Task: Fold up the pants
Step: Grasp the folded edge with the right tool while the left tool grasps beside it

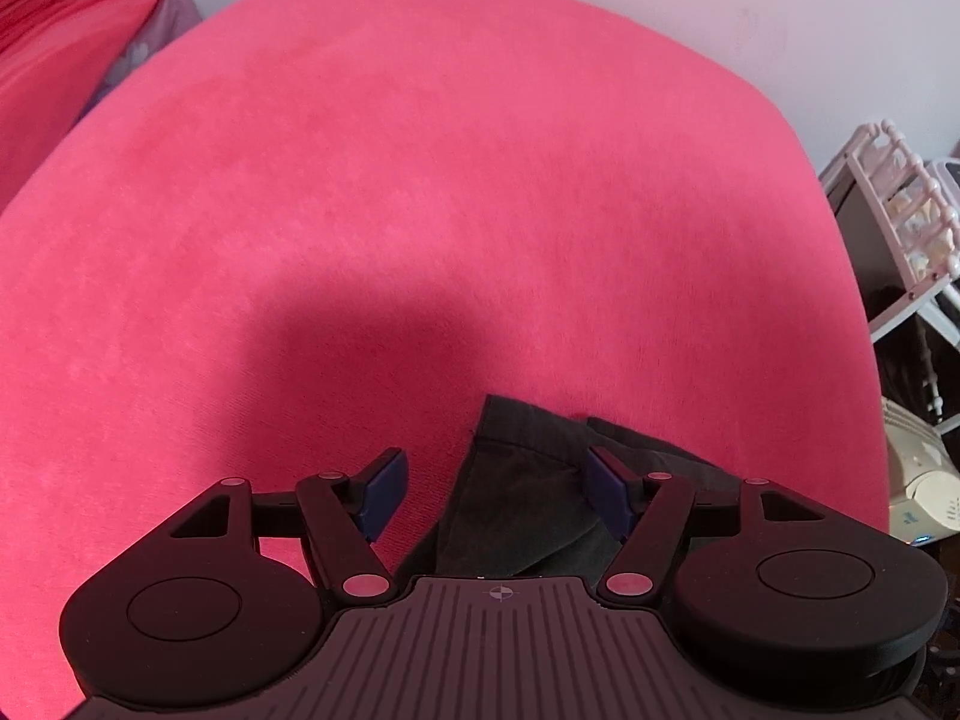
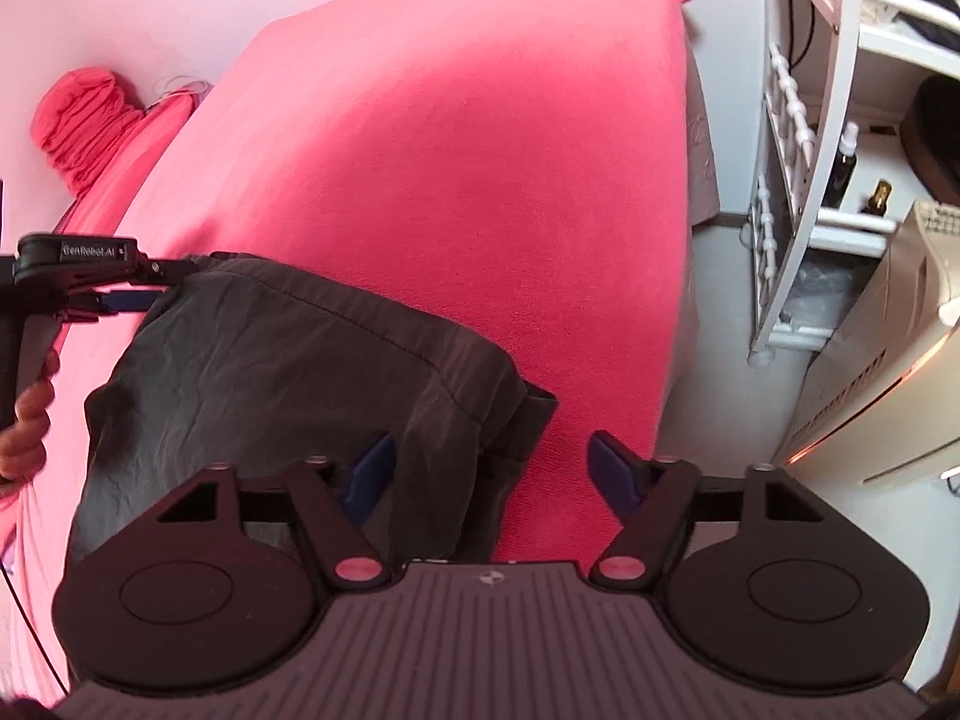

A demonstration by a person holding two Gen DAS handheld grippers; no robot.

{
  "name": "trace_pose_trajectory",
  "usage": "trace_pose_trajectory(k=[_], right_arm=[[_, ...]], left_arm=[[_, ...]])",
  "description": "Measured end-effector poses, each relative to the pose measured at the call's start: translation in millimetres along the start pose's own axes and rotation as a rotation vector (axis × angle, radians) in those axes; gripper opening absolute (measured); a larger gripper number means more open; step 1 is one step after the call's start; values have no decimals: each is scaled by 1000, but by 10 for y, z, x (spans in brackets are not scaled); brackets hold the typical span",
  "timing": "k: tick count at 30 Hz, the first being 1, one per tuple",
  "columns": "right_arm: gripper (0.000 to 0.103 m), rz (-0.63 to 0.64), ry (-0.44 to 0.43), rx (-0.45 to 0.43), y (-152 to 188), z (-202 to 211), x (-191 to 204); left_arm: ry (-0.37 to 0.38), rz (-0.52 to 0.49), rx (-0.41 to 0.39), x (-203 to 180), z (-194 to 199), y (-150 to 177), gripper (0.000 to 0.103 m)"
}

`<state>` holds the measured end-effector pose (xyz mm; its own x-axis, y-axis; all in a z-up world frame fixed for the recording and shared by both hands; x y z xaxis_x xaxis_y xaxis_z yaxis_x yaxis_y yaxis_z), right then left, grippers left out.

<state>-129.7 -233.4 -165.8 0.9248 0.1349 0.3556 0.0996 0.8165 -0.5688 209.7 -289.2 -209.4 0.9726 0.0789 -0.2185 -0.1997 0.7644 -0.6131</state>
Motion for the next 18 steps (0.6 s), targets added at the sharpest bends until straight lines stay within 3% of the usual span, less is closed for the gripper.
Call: trace_pose_trajectory(k=[1,8,10,12,18], right_arm=[[63,-8,-8,5,2,-17,17],[52,107,47,0,5,-5,165],[41,131,58,-11,-8,37,196],[38,155,54,-21,-12,45,218],[47,160,34,-27,-46,-1,228]], left_arm=[[5,-1,2,-6,23,19,103],[15,-76,-7,-25,1,76,103],[20,-89,-10,-42,31,81,99],[23,-95,-14,-65,35,82,95],[26,-95,-29,-79,46,68,87]])
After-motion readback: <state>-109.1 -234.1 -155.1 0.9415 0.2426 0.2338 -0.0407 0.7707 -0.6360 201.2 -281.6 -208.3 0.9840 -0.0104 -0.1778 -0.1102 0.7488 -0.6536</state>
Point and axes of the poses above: each gripper's, at about its wrist camera, not at the fingertips, and z roughly against the way its jaws point, x to its left, y to its underside, the point moved 8 cm from there along -z, roughly the way its jaws point, and after that the axes turned 12 degrees about -x, right-handed, at the moved point
